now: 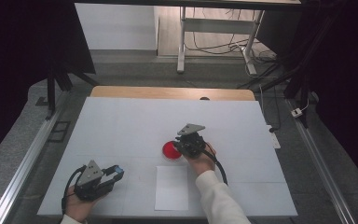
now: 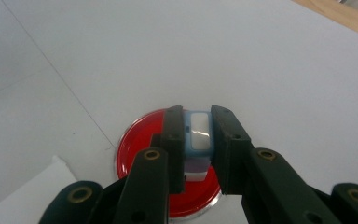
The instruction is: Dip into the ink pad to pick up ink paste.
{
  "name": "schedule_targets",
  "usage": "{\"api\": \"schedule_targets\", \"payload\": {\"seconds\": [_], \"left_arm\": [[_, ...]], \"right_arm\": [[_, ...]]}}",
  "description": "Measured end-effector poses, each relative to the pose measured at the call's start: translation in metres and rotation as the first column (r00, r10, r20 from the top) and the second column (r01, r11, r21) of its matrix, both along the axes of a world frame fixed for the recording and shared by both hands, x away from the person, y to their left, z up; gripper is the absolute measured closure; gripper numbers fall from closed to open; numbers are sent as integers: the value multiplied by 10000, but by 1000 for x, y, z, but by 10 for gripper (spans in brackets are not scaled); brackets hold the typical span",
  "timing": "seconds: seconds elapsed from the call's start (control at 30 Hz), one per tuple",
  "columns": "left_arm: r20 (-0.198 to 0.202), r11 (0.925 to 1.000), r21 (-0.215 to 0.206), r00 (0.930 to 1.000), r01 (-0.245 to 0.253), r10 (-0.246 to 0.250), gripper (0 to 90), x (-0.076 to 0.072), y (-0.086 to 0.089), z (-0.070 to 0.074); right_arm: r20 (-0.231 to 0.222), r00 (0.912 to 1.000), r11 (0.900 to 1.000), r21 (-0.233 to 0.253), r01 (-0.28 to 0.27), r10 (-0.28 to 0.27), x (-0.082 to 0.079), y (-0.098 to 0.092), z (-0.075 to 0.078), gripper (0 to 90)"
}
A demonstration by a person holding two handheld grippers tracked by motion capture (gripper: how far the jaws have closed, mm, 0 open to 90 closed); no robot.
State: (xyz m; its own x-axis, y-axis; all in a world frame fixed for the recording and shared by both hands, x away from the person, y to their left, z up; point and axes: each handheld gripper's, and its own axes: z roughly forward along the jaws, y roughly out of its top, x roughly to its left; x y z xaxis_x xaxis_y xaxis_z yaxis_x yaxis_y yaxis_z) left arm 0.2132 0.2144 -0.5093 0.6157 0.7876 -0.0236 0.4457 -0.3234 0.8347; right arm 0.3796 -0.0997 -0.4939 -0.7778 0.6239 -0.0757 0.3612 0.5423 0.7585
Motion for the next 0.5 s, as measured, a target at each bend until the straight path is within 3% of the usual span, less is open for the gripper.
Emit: {"api": "schedule_targets", "payload": {"seconds": [0.23,0.5], "left_arm": [[-15,10000,-4,10000,13,-13,650,0,0,0],[-12,10000,-11,10000,-19,19,650,0,1,0]], "right_arm": [[32,10000,9997,-245,-22,23,-1,1,0,757],[67,10000,10000,-51,-23,23,-1,1,2,755]]}}
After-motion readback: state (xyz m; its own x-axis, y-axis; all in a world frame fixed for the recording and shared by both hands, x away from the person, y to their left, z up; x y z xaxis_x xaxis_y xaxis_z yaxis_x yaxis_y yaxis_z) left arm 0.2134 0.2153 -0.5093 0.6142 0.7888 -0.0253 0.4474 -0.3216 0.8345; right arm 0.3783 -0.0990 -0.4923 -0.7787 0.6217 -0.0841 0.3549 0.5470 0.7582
